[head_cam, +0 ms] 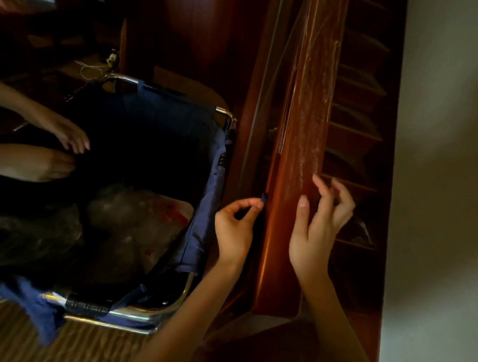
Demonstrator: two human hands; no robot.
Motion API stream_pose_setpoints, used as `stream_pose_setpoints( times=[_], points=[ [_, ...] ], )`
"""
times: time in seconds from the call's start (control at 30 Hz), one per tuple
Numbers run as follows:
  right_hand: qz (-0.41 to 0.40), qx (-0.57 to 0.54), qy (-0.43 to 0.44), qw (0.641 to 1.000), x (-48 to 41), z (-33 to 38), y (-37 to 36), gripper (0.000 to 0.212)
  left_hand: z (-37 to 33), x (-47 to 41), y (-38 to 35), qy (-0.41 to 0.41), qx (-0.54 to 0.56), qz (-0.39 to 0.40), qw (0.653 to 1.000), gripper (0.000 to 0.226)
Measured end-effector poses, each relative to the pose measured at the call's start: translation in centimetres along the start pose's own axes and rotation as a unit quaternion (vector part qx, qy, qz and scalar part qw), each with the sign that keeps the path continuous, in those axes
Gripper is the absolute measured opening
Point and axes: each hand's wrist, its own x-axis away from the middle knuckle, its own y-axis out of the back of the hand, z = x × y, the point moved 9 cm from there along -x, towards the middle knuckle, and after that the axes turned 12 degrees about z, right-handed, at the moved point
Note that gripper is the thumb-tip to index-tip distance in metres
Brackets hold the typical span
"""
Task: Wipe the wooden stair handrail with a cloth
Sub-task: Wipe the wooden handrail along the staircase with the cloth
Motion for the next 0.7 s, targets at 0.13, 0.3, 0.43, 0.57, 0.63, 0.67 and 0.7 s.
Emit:
stream_pose_setpoints(
  times=[0.13,0.3,0.43,0.57,0.63,0.67,0.7],
  points=[
    [-0.012,0.025,-0.034,0.999,-1.9,-0.1,-0.9,0.044,-3.1,-5.0,-1.6,-0.041,-0.028,0.01,0.999,0.015],
    [0.01,-0.003,-0.118,0.993,-2.4,-2.1,-1.8,0.06,-6.1,-11.4,-3.5,-0.066,-0.032,0.002,0.997,0.004],
    [0.037,-0.027,-0.169,0.985,-2.5,-3.6,-2.4,0.068,-9.0,-16.6,-5.2,-0.087,-0.029,0.0,0.996,0.005],
    [0.052,-0.035,-0.188,0.98,-2.4,-4.2,-2.8,0.063,-12.5,-21.5,-7.0,-0.102,-0.042,0.005,0.994,0.008],
    [0.057,-0.032,-0.192,0.979,-2.4,-4.1,-2.8,0.061,-13.6,-23.6,-7.8,-0.09,-0.041,0.013,0.995,0.009],
    [0.059,-0.033,-0.194,0.979,-2.5,-4.0,-2.9,0.059,-13.9,-24.4,-8.1,-0.083,-0.04,0.018,0.996,0.009],
    [0.06,-0.038,-0.195,0.978,-2.5,-3.9,-2.9,0.058,-14.0,-24.8,-8.3,-0.078,-0.038,0.021,0.996,0.009]
  ],
)
